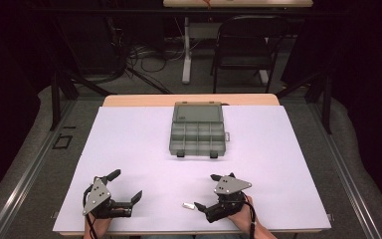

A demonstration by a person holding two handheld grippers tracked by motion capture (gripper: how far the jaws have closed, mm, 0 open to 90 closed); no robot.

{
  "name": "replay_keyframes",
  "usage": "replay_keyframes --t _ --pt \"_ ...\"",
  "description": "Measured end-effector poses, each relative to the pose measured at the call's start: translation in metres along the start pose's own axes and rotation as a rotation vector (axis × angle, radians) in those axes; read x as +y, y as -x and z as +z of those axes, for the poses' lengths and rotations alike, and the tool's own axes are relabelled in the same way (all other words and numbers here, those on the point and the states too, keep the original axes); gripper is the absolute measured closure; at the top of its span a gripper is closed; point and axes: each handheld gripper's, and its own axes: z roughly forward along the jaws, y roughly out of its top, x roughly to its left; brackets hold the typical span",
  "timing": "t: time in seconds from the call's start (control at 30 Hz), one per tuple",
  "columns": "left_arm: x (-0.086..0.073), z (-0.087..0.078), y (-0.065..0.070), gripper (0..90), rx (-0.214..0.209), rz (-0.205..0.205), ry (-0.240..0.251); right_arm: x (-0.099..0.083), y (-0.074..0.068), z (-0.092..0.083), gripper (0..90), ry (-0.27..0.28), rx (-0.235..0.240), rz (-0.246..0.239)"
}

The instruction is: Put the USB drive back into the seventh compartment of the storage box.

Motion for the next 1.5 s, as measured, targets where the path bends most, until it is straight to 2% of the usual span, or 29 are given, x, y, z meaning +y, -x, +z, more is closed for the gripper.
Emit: replay_keyframes --t 0.17,0.7,1.03,1.07,1.1,1.13,1.17,1.2,1.23,1.33,1.37,1.5 --pt "0.000 0.000 0.000 0.2 -0.002 0.002 0.000 0.001 -0.004 0.004 0.0 -0.005 0.014 -0.008" --pt "0.000 0.001 0.001 0.2 -0.005 0.000 -0.006 0.001 -0.011 0.024 1.2 -0.044 0.109 -0.040" --pt "-0.001 0.001 0.001 0.2 -0.009 0.003 -0.010 0.000 -0.014 0.029 32.1 -0.067 0.139 -0.053" --pt "-0.001 0.001 0.001 0.2 -0.009 0.003 -0.010 0.000 -0.014 0.029 32.1 -0.067 0.139 -0.053" --pt "-0.001 0.001 0.000 0.2 -0.010 0.004 -0.011 -0.001 -0.015 0.030 39.9 -0.076 0.150 -0.057" --pt "-0.001 0.001 0.000 0.2 -0.010 0.004 -0.011 -0.001 -0.015 0.030 39.9 -0.076 0.150 -0.057" --pt "-0.001 0.002 0.000 0.2 -0.011 0.007 -0.013 -0.001 -0.016 0.032 46.1 -0.094 0.163 -0.059" --pt "-0.001 0.002 0.001 0.2 -0.013 0.004 -0.014 -0.001 -0.016 0.032 46.1 -0.094 0.163 -0.059" --pt "-0.001 0.002 0.001 0.2 -0.011 0.005 -0.017 -0.002 -0.016 0.034 53.5 -0.109 0.173 -0.062" --pt "-0.001 0.002 0.001 0.2 -0.015 0.005 -0.016 -0.003 -0.017 0.035 57.8 -0.120 0.188 -0.071" --pt "-0.001 0.002 0.001 0.2 -0.015 0.005 -0.016 -0.003 -0.018 0.036 62.0 -0.133 0.195 -0.079" --pt "-0.001 0.002 0.001 0.2 -0.015 0.006 -0.018 -0.004 -0.019 0.038 66.6 -0.149 0.204 -0.082"
